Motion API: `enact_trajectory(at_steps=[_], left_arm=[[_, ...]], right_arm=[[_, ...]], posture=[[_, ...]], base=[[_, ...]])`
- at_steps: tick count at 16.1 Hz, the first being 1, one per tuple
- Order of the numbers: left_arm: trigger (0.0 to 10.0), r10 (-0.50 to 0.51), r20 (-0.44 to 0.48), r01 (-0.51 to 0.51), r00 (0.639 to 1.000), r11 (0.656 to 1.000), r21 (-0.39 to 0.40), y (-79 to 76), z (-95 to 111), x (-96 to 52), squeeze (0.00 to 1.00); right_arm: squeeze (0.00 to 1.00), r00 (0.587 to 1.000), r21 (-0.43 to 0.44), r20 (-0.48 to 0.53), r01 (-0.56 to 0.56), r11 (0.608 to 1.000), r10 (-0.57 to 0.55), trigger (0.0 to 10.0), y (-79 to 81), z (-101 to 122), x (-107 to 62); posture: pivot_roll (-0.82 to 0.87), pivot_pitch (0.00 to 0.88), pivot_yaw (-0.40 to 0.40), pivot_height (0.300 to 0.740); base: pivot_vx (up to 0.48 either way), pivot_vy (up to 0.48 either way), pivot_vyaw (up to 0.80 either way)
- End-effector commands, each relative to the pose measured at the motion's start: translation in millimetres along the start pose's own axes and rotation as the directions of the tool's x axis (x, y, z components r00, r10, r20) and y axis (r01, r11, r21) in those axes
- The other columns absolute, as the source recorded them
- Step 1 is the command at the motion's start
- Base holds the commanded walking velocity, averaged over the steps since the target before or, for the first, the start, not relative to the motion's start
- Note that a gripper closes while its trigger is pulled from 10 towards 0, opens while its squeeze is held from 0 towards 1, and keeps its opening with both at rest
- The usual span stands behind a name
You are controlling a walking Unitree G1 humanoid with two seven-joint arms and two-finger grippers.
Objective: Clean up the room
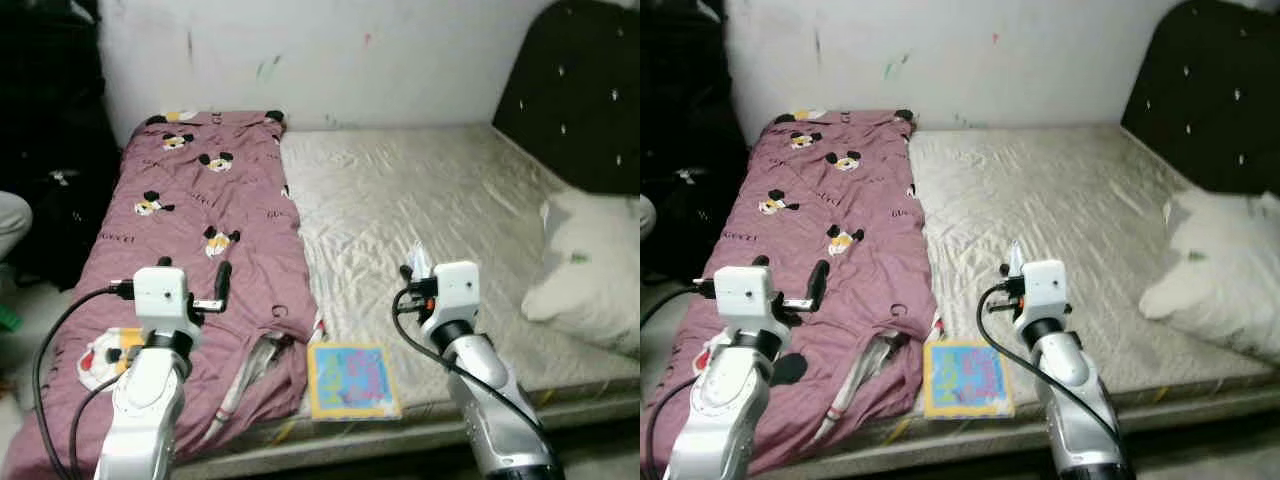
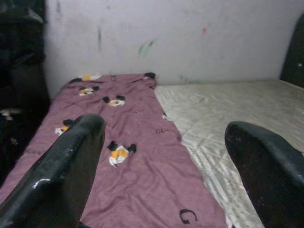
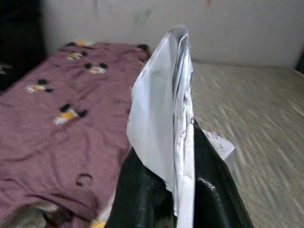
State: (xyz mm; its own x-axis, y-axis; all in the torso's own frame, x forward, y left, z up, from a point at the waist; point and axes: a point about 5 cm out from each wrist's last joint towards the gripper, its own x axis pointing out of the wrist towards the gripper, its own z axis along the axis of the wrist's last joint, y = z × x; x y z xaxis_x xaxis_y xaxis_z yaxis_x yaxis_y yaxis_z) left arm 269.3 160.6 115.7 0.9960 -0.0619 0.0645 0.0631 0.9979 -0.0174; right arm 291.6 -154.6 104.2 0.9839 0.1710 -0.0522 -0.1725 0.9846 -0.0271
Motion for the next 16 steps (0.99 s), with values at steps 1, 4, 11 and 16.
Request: enact_trajectory(at_steps=[1,4,11,16], left_arm=[[10.0,0.001,-0.003,-0.001,1.0,1.0,0.009,2.7,0.9,0.1,0.0],[10.0,0.002,-0.005,-0.002,1.0,1.0,0.008,3.0,0.3,0.3,0.0],[10.0,-0.011,-0.006,0.011,1.0,1.0,0.016,2.1,-1.4,-0.6,0.0],[10.0,-0.005,0.003,0.005,1.0,1.0,0.02,2.2,0.0,0.8,0.0]], right_arm=[[0.0,1.0,-0.002,0.007,0.003,1.0,-0.003,10.0,0.4,2.3,1.0],[0.0,1.0,0.0,0.004,0.0,1.0,0.0,10.0,0.8,1.5,1.9],[0.0,1.0,0.0,0.008,-0.009,1.0,0.009,10.0,3.1,0.2,3.5],[0.0,0.999,-0.008,0.015,-0.029,1.0,0.029,10.0,5.0,1.4,4.9]], posture=[[-0.04,0.0,-0.002,0.74],[-0.04,0.0,0.0,0.74],[-0.05,0.0,0.005,0.74],[-0.05,0.0,0.003,0.74]], base=[[0.0,0.48,0.0],[0.0,0.48,0.0],[0.0,0.453,0.0],[0.0,0.192,0.0]])
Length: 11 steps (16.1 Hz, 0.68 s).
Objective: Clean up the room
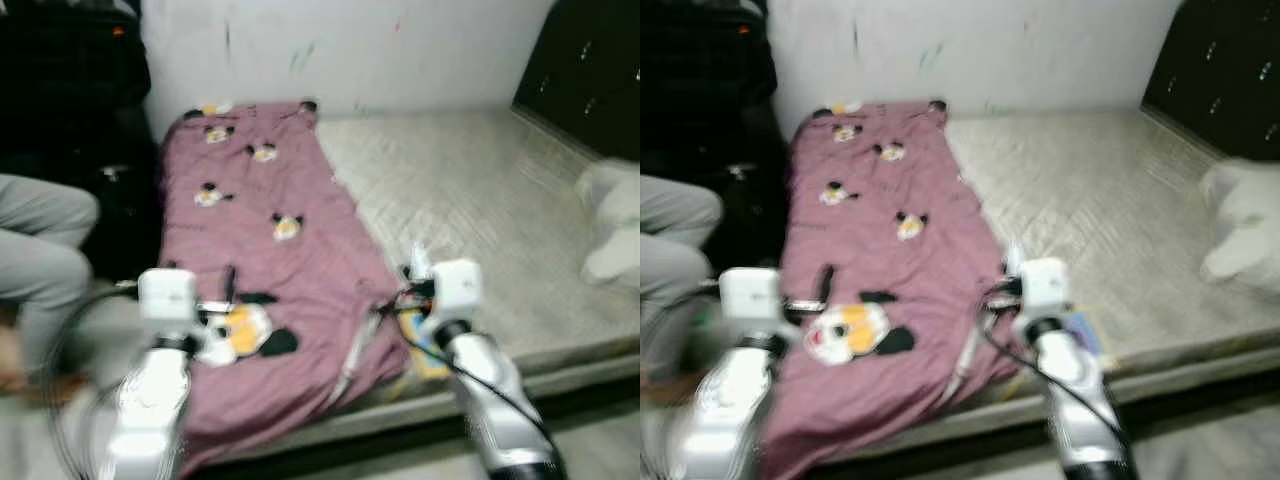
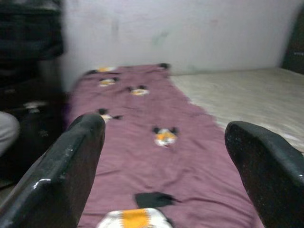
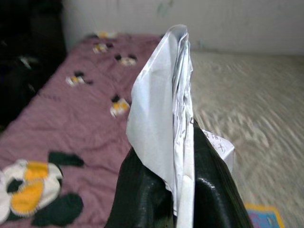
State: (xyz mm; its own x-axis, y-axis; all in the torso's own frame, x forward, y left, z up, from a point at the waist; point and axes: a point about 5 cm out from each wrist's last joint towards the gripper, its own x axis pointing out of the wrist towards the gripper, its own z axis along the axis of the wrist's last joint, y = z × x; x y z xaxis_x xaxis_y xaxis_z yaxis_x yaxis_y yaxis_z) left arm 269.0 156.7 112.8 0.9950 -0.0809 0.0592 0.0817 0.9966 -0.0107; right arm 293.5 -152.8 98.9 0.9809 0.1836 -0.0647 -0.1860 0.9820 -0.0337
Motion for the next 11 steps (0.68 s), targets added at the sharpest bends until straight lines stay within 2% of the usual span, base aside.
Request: enact_trajectory(at_steps=[1,7,11], left_arm=[[10.0,0.015,0.01,-0.015,1.0,1.0,0.016,6.3,3.5,1.3,0.0],[10.0,0.02,0.016,-0.02,1.0,0.999,0.025,7.2,4.4,2.2,0.0],[10.0,0.027,0.012,-0.027,1.0,1.0,0.014,8.1,3.8,2.9,0.0]], right_arm=[[0.0,0.999,-0.003,0.029,-0.018,1.0,0.019,10.0,3.6,7.1,2.8],[0.0,0.996,-0.066,0.058,-0.061,0.996,0.065,10.0,8.7,11.7,3.4],[0.0,0.997,-0.065,0.055,-0.058,0.996,0.061,10.0,8.3,10.8,3.1]], posture=[[-0.05,0.0,0.003,0.74],[-0.05,0.0,0.004,0.74],[-0.05,0.0,0.003,0.74]], base=[[0.0,0.0,0.0],[0.0,0.0,0.75],[0.0,0.0,0.8]])
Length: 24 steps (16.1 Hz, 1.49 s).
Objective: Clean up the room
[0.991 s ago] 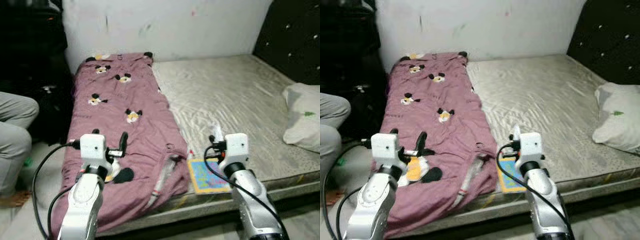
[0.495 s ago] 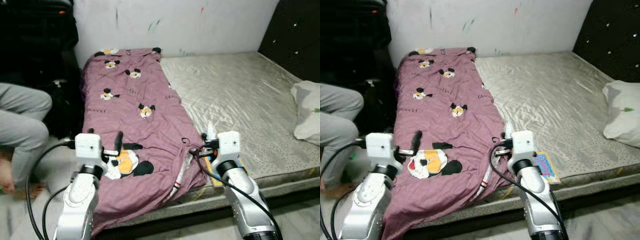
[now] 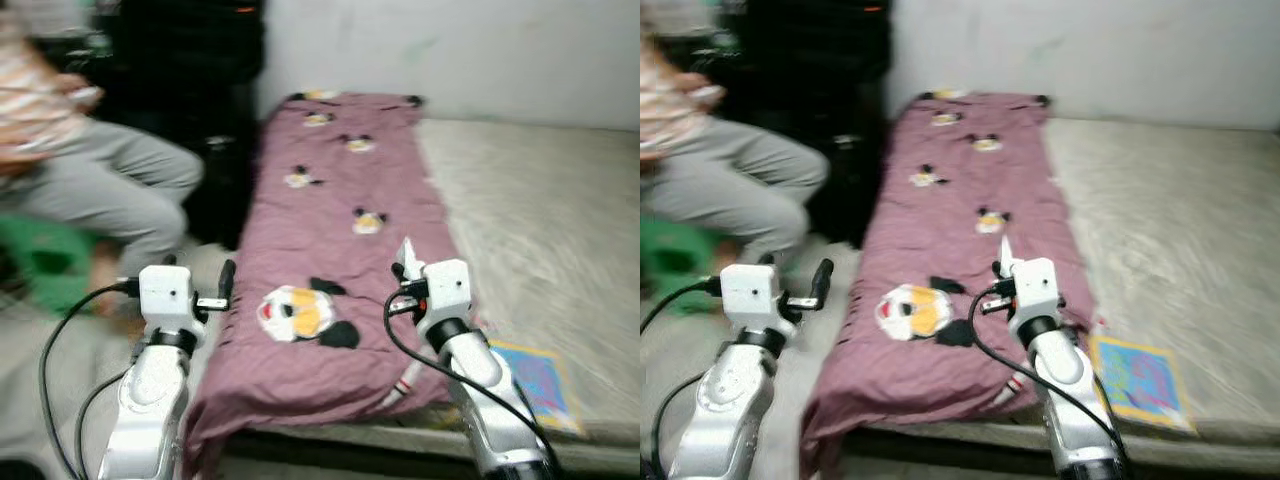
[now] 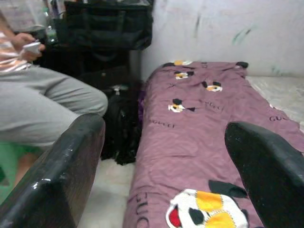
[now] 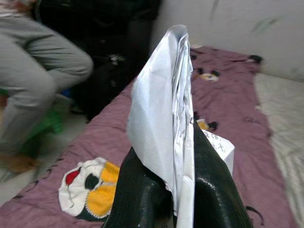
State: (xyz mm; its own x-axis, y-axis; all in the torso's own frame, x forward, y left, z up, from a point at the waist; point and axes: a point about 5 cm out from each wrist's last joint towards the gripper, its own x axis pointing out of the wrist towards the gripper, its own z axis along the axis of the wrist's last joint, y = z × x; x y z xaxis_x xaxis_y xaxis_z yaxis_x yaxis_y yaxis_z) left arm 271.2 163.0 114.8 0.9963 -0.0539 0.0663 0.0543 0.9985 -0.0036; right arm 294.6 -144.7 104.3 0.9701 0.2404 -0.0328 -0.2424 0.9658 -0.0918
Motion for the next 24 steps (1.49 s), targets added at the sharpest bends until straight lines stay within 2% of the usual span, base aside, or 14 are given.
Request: enact_trajectory(at_steps=[1,5,24], left_arm=[[10.0,0.001,0.004,-0.001,1.0,1.0,0.001,1.6,1.6,1.3,0.0],[10.0,0.001,0.003,-0.001,1.0,1.0,-0.002,1.6,1.7,2.1,0.0],[10.0,-0.005,0.003,0.005,1.0,1.0,-0.004,0.2,2.0,3.0,0.0]], right_arm=[[0.0,1.0,-0.003,0.021,-0.003,1.0,0.003,10.0,0.1,4.9,1.2],[0.0,1.0,-0.003,0.021,-0.007,1.0,0.007,10.0,0.4,4.8,1.9],[0.0,1.0,-0.007,0.03,-0.009,1.0,0.009,10.0,1.5,4.9,3.4]], posture=[[-0.05,0.0,0.003,0.74],[-0.05,0.0,0.0,0.74],[-0.05,0.0,0.006,0.74]], base=[[0.0,0.0,0.8],[0.0,0.0,0.1],[0.0,0.0,0.8]])
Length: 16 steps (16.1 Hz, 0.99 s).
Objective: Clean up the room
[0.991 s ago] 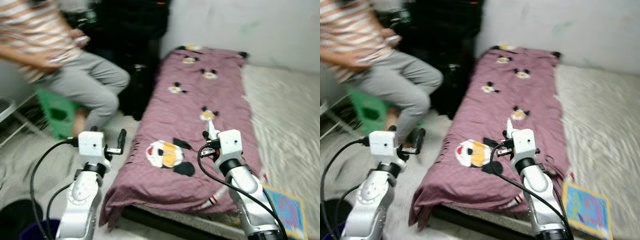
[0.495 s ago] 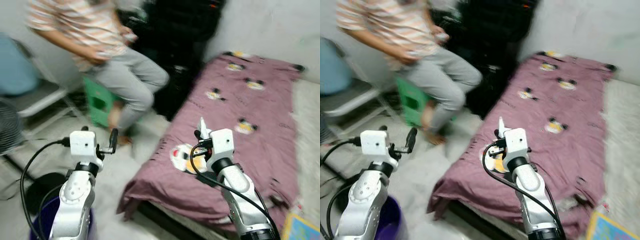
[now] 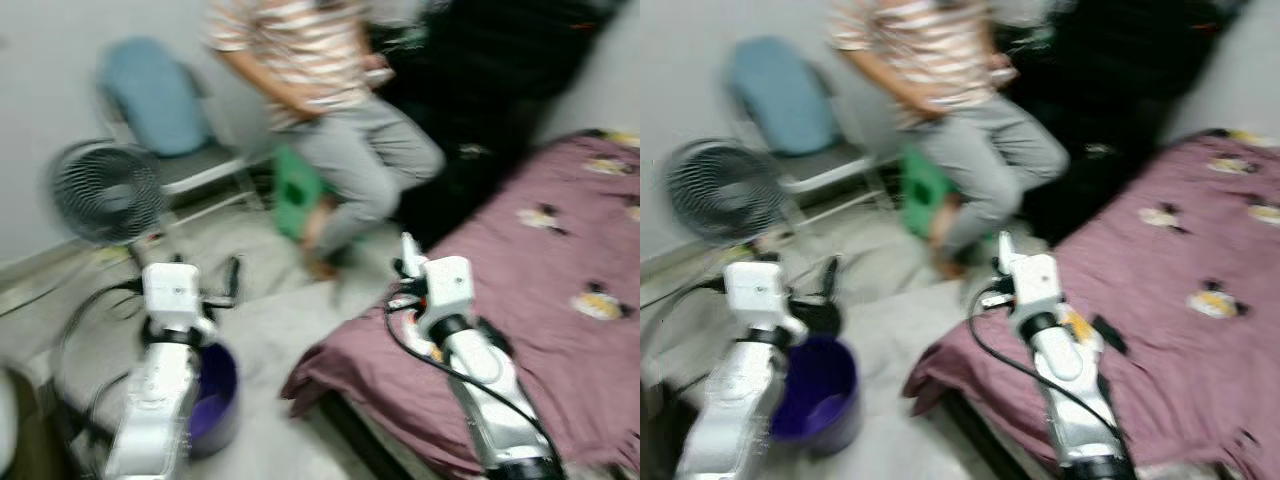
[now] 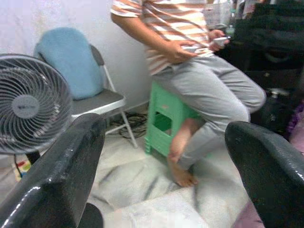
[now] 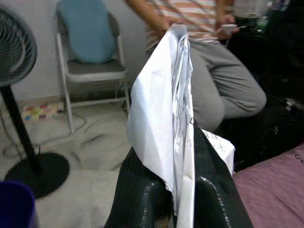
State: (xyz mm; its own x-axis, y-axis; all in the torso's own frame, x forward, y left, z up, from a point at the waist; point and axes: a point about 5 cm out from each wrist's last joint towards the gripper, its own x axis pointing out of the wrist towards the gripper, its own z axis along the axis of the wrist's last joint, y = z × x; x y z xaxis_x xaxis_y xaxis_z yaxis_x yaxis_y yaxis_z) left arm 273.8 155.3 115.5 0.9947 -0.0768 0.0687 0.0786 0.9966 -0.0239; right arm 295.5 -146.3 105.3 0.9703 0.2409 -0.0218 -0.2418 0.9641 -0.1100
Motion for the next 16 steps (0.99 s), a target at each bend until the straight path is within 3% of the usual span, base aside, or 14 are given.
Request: enact_trajectory(at_steps=[1,16], left_arm=[[10.0,0.011,-0.003,-0.011,1.0,1.0,0.002,6.5,1.8,0.1,0.0],[10.0,0.003,0.013,-0.003,1.0,1.0,0.017,5.2,4.7,2.1,0.0]], right_arm=[[0.0,1.0,0.012,0.019,-0.011,1.0,0.011,10.0,3.2,4.1,3.1],[0.0,1.0,0.011,0.019,-0.008,1.0,0.008,10.0,2.1,4.0,4.3]], posture=[[-0.05,0.0,0.006,0.74],[-0.05,0.0,0.005,0.74]], base=[[0.0,0.0,0.8],[0.0,0.0,0.8]])
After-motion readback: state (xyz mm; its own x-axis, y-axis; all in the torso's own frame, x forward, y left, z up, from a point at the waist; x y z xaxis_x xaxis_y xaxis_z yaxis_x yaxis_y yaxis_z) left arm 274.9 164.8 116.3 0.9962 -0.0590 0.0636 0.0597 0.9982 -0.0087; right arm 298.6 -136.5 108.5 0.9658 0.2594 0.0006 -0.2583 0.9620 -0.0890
